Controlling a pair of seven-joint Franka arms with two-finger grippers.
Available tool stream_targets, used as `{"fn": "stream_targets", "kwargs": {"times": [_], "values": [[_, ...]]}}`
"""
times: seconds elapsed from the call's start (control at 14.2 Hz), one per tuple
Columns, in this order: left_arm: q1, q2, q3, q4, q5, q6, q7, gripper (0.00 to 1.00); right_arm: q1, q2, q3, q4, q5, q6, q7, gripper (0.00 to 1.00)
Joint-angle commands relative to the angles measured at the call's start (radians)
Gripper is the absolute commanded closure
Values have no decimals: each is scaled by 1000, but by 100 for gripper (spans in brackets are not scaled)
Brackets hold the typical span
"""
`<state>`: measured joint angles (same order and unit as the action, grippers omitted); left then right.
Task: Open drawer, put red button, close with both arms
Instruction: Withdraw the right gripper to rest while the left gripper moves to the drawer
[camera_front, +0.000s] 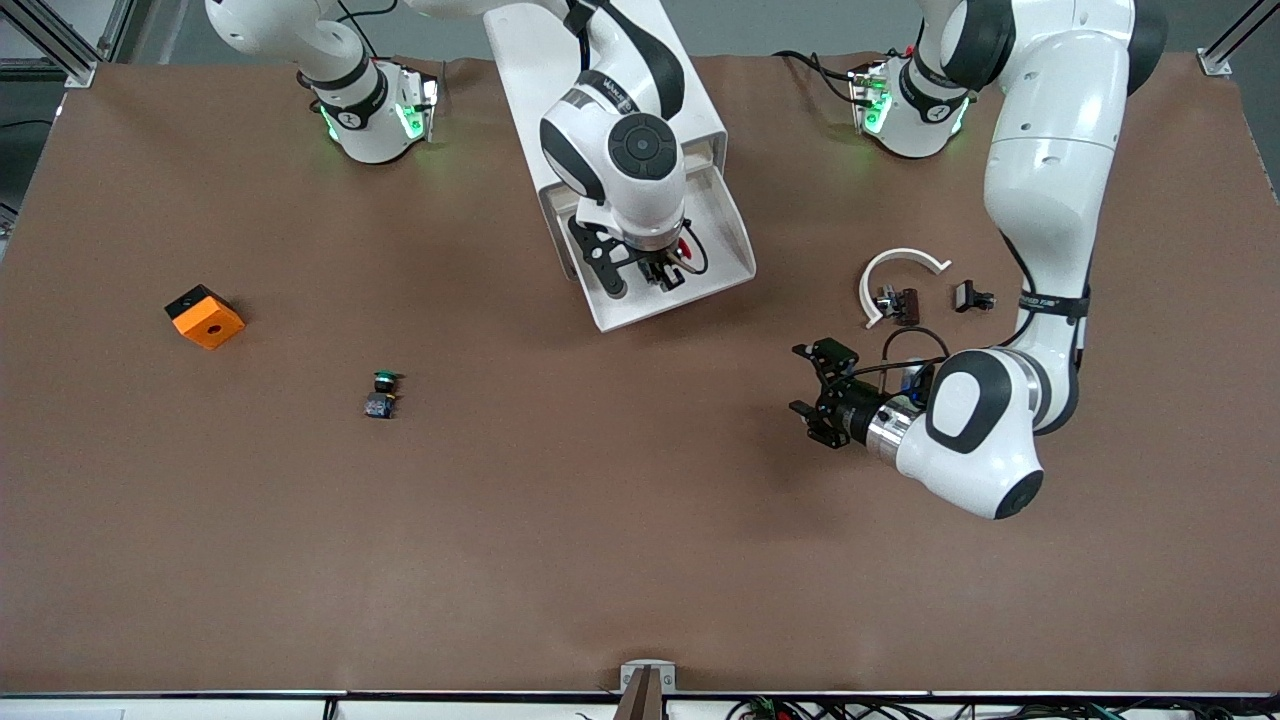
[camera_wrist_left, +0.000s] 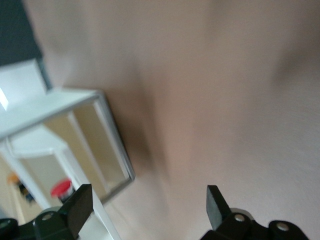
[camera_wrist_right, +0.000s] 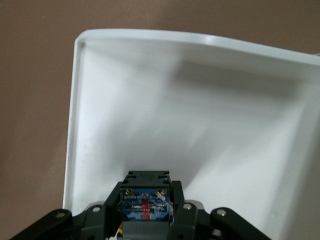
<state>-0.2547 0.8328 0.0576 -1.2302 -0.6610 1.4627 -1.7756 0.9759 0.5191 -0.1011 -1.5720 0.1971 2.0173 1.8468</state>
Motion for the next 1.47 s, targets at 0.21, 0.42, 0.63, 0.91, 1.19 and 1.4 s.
{"fn": "stream_targets", "kwargs": {"times": [0.21, 0.42, 0.63, 0.91, 1.19, 1.4], "values": [[-21, -115, -4, -11, 268, 19, 341, 0, -5, -7, -3, -5, 13, -5, 3, 0], [-21, -168, -21, -58, 288, 21, 571, 0, -6, -45, -3, 4, 15, -28, 5, 0], [-47, -176, -38, -77, 333, 41, 625, 0, -6, -129, -3, 7, 16, -83, 6, 0], [-70, -259, -79, -229, 400, 184, 703, 0, -9, -252, -12, 10, 13, -192, 0, 0], [-69, -400, -157, -464, 490, 359, 792, 0, -51, -364, -12, 10, -18, -317, -104, 0], [-67, -457, -232, -575, 518, 468, 843, 0, -109, -462, -12, 6, -42, -429, -281, 0]]}}
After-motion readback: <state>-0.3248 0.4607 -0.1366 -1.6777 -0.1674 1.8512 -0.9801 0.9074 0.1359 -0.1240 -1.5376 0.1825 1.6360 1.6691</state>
